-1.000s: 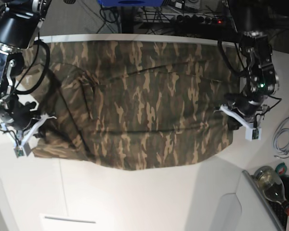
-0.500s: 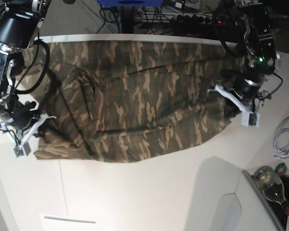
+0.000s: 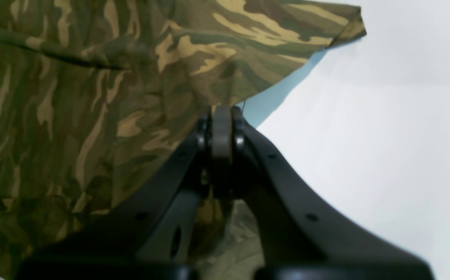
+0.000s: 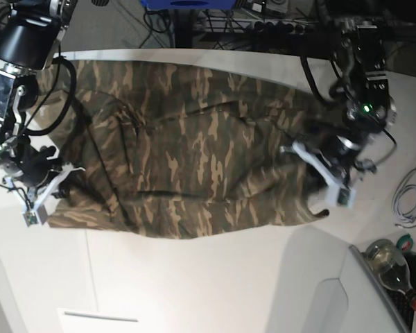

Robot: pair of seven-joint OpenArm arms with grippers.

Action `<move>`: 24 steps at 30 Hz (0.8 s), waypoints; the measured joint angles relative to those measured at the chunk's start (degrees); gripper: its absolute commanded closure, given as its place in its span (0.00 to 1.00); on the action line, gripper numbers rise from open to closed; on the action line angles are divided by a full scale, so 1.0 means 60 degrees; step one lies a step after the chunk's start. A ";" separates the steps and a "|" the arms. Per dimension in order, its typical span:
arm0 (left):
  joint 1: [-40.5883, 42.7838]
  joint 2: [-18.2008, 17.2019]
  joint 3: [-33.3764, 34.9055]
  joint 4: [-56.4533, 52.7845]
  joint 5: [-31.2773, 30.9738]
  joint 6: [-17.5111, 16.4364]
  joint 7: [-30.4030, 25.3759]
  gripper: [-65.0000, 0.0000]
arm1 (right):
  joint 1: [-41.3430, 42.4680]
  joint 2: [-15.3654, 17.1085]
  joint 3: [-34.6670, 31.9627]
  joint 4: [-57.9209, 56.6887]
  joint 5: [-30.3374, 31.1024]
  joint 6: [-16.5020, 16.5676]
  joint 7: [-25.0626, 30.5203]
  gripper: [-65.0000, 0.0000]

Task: Layout the t-shirt on the table in an organized manner, then fold the t-shirt properly
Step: 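Pull the grasped edge with the left gripper toward the shirt's middle, then drag the shirt edges with both grippers, stretching the shirt lengthwise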

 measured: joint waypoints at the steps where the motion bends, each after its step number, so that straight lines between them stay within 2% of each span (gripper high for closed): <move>1: 0.0280 0.0029 0.0029 -0.0288 0.0397 0.0022 -0.0051 1.00 | -0.0004 0.0004 0.0004 0.0000 0.0004 0.0000 0.0000 1.00; 4: 0.0732 0.0040 -0.0007 -0.1577 0.1530 0.0040 -0.0718 1.00 | -0.0029 0.0011 0.0000 0.0000 -0.0007 0.0000 0.0000 1.00; 9: 0.0568 0.0073 -0.0339 -0.3209 0.1730 -0.0069 -0.1606 1.00 | -0.0025 0.0000 0.0000 0.0000 -0.0007 0.0000 0.0004 1.00; 12: 0.0368 0.0058 -0.0721 -0.3442 0.1821 -0.0011 -0.1479 1.00 | -0.0025 -0.0007 0.0000 0.0000 -0.0007 -0.0004 0.0004 1.00; 19: 0.0240 0.0044 -0.0732 -0.3399 0.1810 0.0011 -0.1490 1.00 | -0.0025 -0.0025 0.0000 0.0000 -0.0007 0.0000 0.0000 1.00; 20: 0.0259 0.0055 -0.0863 -0.3399 0.1807 0.0011 -0.1490 0.93 | -0.0025 -0.0029 0.0000 0.0000 -0.0007 -0.0004 0.0000 1.00; 23: 0.0262 0.0091 -0.1504 -0.3391 0.1829 0.0011 -0.1479 0.61 | -0.0066 -0.0025 0.0000 0.0000 0.0000 -0.0004 0.0004 1.00; 24: 0.0262 0.0073 -0.1676 -0.3391 0.1818 0.0047 -0.1486 0.54 | -0.0106 -0.0004 0.0000 0.0000 0.0000 0.0000 0.0004 1.00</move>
